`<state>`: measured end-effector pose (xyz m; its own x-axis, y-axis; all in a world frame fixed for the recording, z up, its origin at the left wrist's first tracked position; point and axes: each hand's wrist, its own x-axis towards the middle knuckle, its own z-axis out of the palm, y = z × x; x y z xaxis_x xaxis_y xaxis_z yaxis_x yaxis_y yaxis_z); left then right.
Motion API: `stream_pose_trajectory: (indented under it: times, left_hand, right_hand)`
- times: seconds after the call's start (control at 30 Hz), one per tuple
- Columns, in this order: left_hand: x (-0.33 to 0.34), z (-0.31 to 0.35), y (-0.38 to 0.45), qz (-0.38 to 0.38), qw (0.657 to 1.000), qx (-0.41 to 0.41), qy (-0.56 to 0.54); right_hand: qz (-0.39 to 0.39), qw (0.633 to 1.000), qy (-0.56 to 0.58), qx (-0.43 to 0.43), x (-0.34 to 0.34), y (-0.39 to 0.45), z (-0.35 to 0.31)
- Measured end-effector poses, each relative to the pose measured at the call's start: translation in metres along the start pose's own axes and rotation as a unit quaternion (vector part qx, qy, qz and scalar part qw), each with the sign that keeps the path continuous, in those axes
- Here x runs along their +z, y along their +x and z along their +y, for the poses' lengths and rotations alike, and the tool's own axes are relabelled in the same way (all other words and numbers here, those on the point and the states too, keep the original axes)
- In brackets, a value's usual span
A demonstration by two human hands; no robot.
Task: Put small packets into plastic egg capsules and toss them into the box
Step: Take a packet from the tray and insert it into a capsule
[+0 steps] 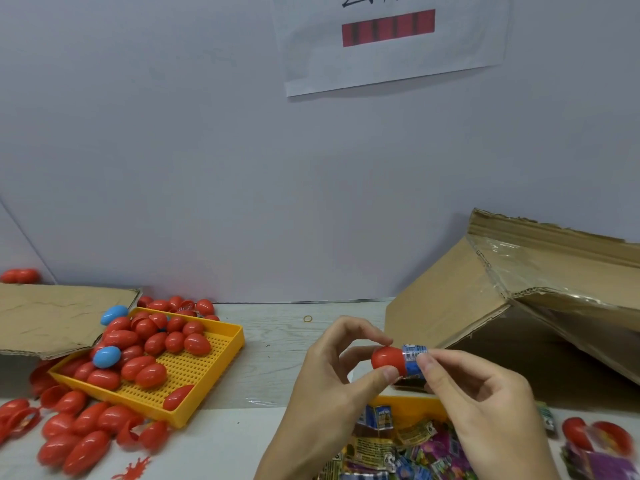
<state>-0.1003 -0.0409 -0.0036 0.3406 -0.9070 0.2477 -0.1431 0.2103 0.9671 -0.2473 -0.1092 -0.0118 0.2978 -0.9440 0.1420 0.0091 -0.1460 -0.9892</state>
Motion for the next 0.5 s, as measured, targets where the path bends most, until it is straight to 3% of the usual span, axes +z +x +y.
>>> stream_pose_trajectory:
  times: [0.5]
  left_hand:
    - [-0.001, -0.0021, 0.0004, -0.01, 1.0, -0.003, 0.016]
  right_hand:
    - [-0.009, 1.0, -0.018, -0.011, 0.0001, -0.0017, -0.0002]
